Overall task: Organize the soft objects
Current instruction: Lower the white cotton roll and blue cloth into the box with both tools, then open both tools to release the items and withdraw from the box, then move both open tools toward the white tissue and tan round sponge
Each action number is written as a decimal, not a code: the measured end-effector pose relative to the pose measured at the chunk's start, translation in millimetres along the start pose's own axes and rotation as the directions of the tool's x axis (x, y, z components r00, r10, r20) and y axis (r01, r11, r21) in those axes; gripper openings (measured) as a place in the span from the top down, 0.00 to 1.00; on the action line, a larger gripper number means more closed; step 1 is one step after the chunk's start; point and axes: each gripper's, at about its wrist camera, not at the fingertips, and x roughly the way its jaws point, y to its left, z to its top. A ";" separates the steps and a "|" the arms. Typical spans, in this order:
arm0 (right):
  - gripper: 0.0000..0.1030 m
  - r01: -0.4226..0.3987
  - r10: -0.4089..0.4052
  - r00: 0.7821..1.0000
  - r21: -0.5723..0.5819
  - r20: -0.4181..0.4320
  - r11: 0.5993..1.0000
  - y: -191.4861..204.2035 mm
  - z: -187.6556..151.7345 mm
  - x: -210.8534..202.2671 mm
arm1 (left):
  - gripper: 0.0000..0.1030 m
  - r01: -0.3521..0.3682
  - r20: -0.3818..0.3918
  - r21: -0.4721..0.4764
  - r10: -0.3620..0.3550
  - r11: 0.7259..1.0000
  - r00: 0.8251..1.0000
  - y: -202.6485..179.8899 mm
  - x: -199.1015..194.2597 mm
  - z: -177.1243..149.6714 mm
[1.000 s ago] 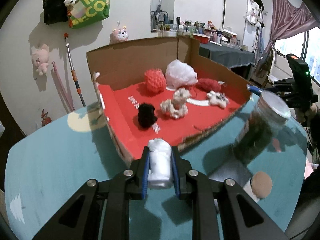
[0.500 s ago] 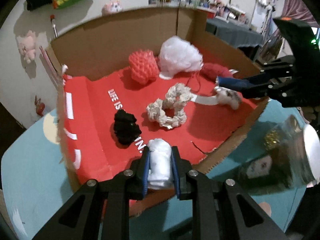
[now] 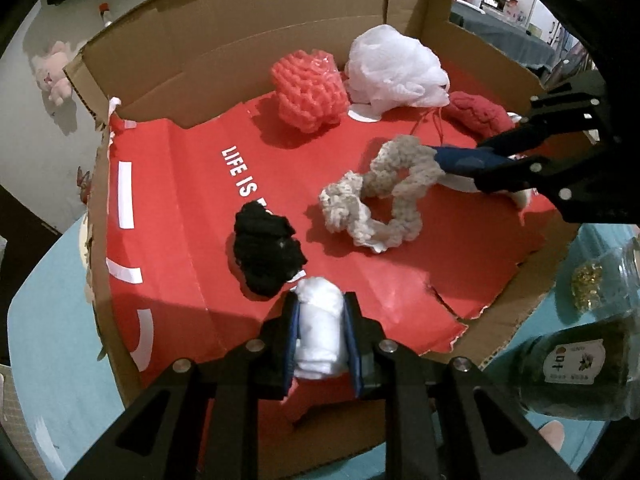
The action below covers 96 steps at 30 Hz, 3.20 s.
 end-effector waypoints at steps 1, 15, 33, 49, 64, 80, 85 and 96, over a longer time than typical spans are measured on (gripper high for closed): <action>0.78 0.004 -0.004 1.000 -0.005 -0.004 1.000 0.5 2.9 2.0 | 0.78 -0.001 -0.001 -0.001 0.001 1.000 1.000 0.5 0.3 -0.1; 0.78 0.041 -0.041 0.999 0.000 -0.002 0.999 -2.1 16.8 15.2 | 0.76 -0.016 0.001 0.001 0.016 1.000 1.000 -1.8 6.9 4.0; 0.54 0.011 -0.009 0.999 0.041 -0.034 0.999 -8.6 21.2 13.8 | 0.46 0.003 0.080 -0.018 -0.002 1.000 0.997 -6.9 -22.2 1.0; 0.26 0.072 -0.112 0.960 0.158 0.258 0.985 23.5 -32.9 -128.1 | 0.06 0.014 0.393 -0.094 0.024 0.995 0.919 -50.9 -151.3 -52.6; 0.16 0.176 -0.278 0.803 0.235 0.528 0.956 117.9 -156.0 -218.2 | 0.00 0.033 0.592 -0.136 0.055 0.990 0.804 -116.2 -217.8 -140.3; 0.15 0.202 -0.437 0.701 0.430 0.564 0.880 163.5 -253.9 -180.8 | 0.00 -0.019 0.667 -0.254 0.189 0.967 0.721 -156.8 -193.3 -204.7; 0.15 0.204 -0.466 0.679 0.464 0.568 0.862 168.5 -272.0 -166.5 | 0.00 -0.014 0.656 -0.267 0.192 0.964 0.730 -159.7 -177.5 -215.0; 0.15 0.199 -0.472 0.714 0.497 0.517 0.845 167.3 -293.8 -121.8 | 0.00 -0.008 0.589 -0.311 0.199 0.950 0.783 -161.3 -133.7 -229.8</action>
